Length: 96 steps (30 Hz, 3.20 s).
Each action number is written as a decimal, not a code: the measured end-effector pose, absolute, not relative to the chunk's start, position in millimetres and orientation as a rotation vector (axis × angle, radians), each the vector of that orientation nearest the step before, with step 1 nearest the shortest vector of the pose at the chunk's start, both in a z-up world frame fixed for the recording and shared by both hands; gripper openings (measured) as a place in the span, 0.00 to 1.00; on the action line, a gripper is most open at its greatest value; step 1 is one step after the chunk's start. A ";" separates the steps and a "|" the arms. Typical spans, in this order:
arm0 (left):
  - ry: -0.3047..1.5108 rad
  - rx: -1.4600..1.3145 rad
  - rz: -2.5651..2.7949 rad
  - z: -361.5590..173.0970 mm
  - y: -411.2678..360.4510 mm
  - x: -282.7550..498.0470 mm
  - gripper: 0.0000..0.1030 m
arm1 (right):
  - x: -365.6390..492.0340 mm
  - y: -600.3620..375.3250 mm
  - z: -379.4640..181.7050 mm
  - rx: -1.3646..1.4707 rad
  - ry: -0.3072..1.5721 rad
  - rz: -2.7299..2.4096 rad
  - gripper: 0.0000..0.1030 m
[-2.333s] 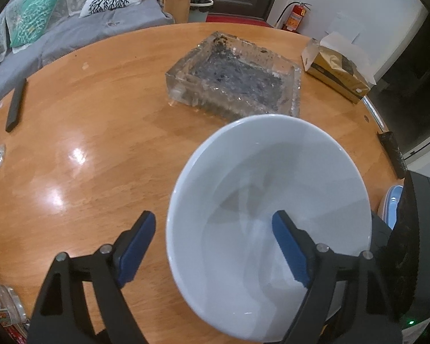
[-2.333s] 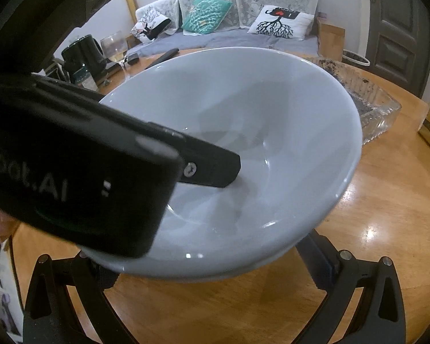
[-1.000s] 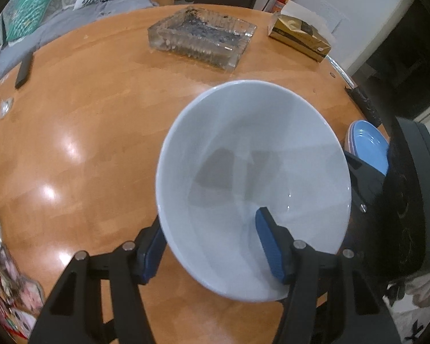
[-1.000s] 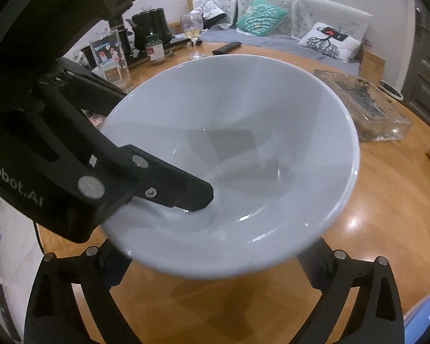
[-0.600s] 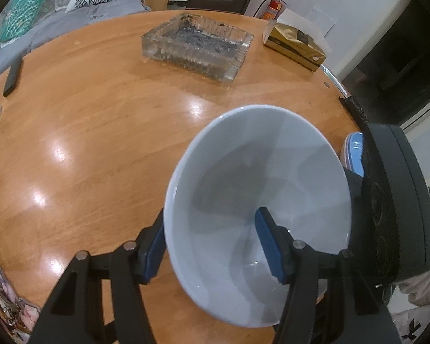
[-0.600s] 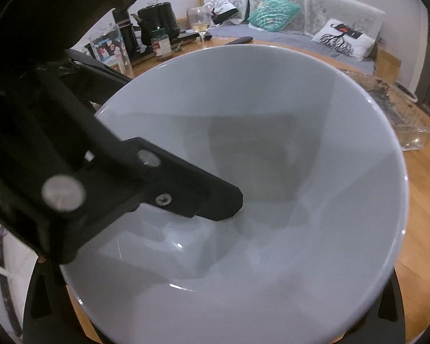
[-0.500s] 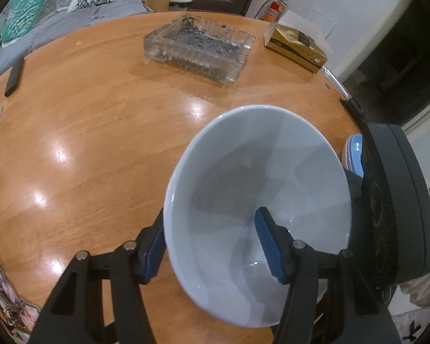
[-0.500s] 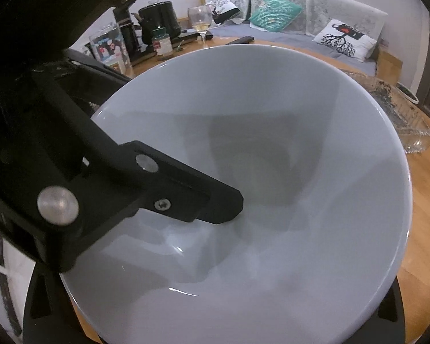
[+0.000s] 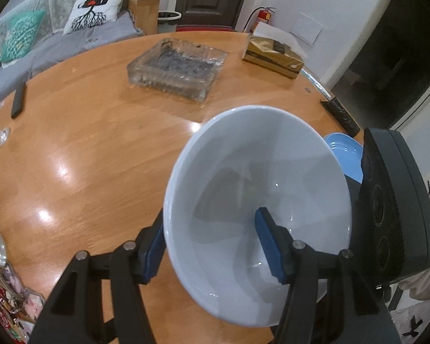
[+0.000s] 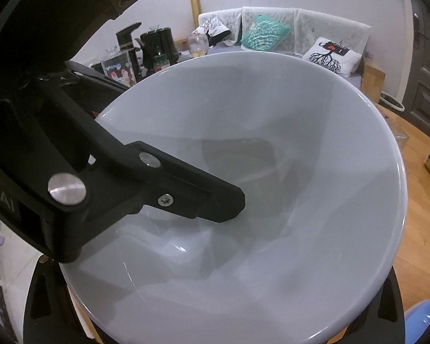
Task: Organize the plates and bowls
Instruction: 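Carry the nested white bowls with the left tool toward the blue plate, then lower the bowls onto the blue plate and open the left tool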
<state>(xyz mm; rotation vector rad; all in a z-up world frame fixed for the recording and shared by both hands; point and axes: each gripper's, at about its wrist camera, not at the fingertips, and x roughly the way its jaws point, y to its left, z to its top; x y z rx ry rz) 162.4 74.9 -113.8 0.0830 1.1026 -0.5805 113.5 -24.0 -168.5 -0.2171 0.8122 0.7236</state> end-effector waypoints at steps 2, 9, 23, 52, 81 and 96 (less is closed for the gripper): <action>1.092 0.099 -0.584 -107.2 67.6 158.6 0.55 | 109.7 -29.5 -162.7 -0.221 0.803 0.713 0.98; 1.061 0.127 -0.606 -86.2 39.9 145.9 0.55 | 94.5 -54.0 -144.1 -0.221 0.768 0.673 0.98; 1.017 0.192 -0.657 -61.5 -27.3 125.8 0.55 | 61.4 -110.6 -126.6 -0.221 0.731 0.597 0.98; 1.005 0.286 -0.798 -59.0 -159.3 92.3 0.55 | 2.6 -207.2 -126.2 -0.172 0.730 0.432 0.98; 1.131 0.170 -0.822 -112.6 -186.8 111.8 0.55 | 18.3 -262.2 -147.2 -0.150 0.902 0.423 0.98; 1.187 0.105 -0.826 -129.3 -181.1 120.3 0.55 | 30.2 -257.4 -158.2 -0.154 0.961 0.423 0.98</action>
